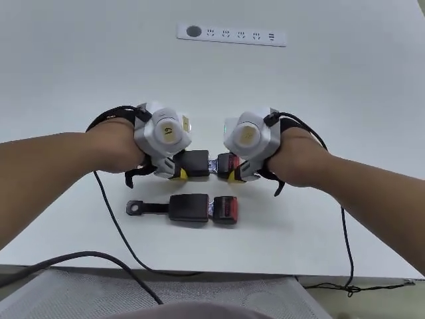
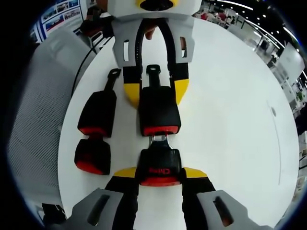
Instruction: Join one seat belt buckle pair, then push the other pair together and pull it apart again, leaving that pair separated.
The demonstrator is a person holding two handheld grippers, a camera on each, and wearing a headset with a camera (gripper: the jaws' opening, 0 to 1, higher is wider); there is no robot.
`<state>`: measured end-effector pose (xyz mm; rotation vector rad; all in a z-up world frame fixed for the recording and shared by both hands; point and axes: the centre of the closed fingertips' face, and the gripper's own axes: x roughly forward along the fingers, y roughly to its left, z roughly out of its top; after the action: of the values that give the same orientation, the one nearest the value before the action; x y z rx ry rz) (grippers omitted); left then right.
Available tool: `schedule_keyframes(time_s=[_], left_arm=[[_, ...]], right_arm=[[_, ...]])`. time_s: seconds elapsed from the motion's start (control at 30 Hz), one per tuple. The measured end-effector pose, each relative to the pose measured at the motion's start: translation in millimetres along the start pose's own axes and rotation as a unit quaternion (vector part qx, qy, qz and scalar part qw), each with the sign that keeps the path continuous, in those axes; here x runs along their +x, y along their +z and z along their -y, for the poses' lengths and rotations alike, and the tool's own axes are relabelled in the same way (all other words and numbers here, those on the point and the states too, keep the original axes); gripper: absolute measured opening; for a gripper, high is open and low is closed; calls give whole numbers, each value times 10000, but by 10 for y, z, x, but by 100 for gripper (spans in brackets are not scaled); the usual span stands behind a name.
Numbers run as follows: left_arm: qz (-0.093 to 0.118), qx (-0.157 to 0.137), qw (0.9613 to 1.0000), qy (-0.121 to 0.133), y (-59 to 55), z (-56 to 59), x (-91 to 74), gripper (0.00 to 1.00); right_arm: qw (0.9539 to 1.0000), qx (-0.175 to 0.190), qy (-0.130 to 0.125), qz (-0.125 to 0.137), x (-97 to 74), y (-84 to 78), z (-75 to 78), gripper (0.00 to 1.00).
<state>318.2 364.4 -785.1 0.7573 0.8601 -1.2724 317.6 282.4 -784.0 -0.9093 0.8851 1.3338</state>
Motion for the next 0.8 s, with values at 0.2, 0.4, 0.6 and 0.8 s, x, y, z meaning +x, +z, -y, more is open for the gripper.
schedule_keyframes(time_s=[0.2, 0.4, 0.6, 0.8], left_arm=[[30, 44, 10000, 13, 14, 16, -2, 32], [20, 94, 10000, -12, 23, 26, -4, 33], [-7, 69, 10000, 47, 23, 29, -4, 33], [-51, 50, 10000, 47, 17, 6, 4, 33]], right_arm=[[9999, -129, 29, 90, -19, -17, -19, 32], [9999, -79, 14, 96, -58, -127, -12, 32], [10000, -54, 2, -83, -156, -375, -9, 32], [9998, -23, -19, -215, -247, -619, -2, 32]])
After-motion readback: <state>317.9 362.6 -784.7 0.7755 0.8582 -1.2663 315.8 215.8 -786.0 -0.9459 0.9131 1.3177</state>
